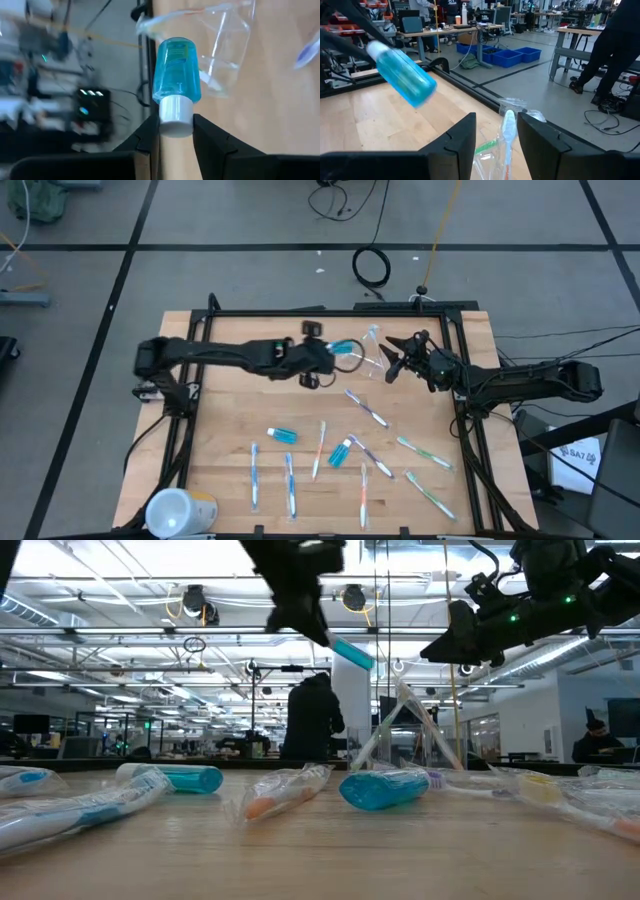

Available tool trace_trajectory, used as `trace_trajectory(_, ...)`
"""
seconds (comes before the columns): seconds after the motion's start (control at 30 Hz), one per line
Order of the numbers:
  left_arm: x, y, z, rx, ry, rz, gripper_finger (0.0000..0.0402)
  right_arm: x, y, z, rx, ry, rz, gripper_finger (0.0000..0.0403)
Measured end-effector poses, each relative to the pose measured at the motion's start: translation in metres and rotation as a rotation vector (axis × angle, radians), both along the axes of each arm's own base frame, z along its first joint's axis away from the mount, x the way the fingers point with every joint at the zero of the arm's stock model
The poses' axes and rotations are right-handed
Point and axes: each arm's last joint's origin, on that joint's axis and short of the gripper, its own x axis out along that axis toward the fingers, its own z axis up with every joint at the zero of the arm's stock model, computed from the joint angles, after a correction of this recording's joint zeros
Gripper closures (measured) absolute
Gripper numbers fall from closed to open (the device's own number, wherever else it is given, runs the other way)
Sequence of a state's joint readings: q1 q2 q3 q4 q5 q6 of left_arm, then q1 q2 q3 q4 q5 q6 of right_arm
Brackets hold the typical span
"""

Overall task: Pick & Place toothbrushing station
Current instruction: Put the top left blue mouthwash into the transparent organizer

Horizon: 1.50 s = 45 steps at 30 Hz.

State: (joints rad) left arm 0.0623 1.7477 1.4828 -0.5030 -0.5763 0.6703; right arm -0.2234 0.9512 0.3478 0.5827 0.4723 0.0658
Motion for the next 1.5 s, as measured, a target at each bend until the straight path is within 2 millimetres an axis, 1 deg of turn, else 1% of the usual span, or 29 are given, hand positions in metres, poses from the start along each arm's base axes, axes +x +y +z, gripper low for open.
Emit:
trace_trajectory(0.07, 0.013, 0.003, -0.004, 0.070, 0.057, -0.064, 0.0313, 0.000, 0.000, 0.000, -0.001, 0.003, -0.011, 0.0268)
trace_trajectory(0.17, 0.031, 0.006, -0.017, 0.186, 0.180, -0.180, 0.0313, -0.002, -0.003, -0.002, -0.002, 0.021, -0.056, 0.0268)
trace_trajectory(0.33, 0.046, 0.007, -0.042, 0.412, 0.469, -0.427, 0.0313, -0.005, -0.009, -0.007, 0.012, 0.077, -0.097, 0.0268)
trace_trajectory(0.43, 0.054, 0.008, -0.057, 0.520, 0.588, -0.491, 0.0313, -0.006, -0.011, -0.009, 0.018, 0.101, -0.108, 0.0268)
trace_trajectory(0.57, 0.063, 0.011, -0.065, 0.621, 0.623, -0.479, 0.0313, -0.006, -0.011, -0.010, 0.020, 0.109, -0.109, 0.0268)
trace_trajectory(0.67, 0.066, 0.011, -0.063, 0.675, 0.642, -0.503, 0.0313, -0.006, -0.011, -0.011, 0.022, 0.116, -0.108, 0.0268)
trace_trajectory(0.8, 0.069, 0.009, -0.052, 0.770, 0.638, -0.515, 0.0313, -0.007, -0.011, -0.012, 0.026, 0.133, -0.108, 0.0268)
trace_trajectory(0.9, 0.073, 0.017, -0.043, 0.804, 0.600, -0.555, 0.0314, -0.007, -0.011, -0.013, 0.028, 0.144, -0.112, 0.0268)
trace_trajectory(1.0, 0.074, 0.033, -0.051, 0.785, 0.603, -0.644, 0.0314, -0.007, -0.011, -0.013, 0.031, 0.142, -0.112, 0.0268)
trace_trajectory(1.07, 0.076, 0.042, -0.064, 0.790, 0.669, -0.676, 0.0314, -0.007, -0.011, -0.014, 0.045, 0.135, -0.115, 0.0268)
trace_trajectory(1.17, 0.079, 0.055, -0.075, 0.824, 0.712, -0.700, 0.0314, -0.007, -0.011, -0.015, 0.053, 0.144, -0.116, 0.0268)
trace_trajectory(1.23, 0.082, 0.060, -0.079, 0.858, 0.723, -0.702, 0.0314, -0.007, -0.011, -0.015, 0.054, 0.145, -0.116, 0.0268)
trace_trajectory(1.37, 0.082, 0.063, -0.082, 0.903, 0.780, -0.769, 0.0314, -0.007, -0.011, -0.016, 0.054, 0.152, -0.116, 0.0268)
trace_trajectory(1.5, 0.083, 0.060, -0.075, 0.983, 0.788, -0.817, 0.0314, -0.008, -0.011, -0.016, 0.050, 0.158, -0.115, 0.0268)
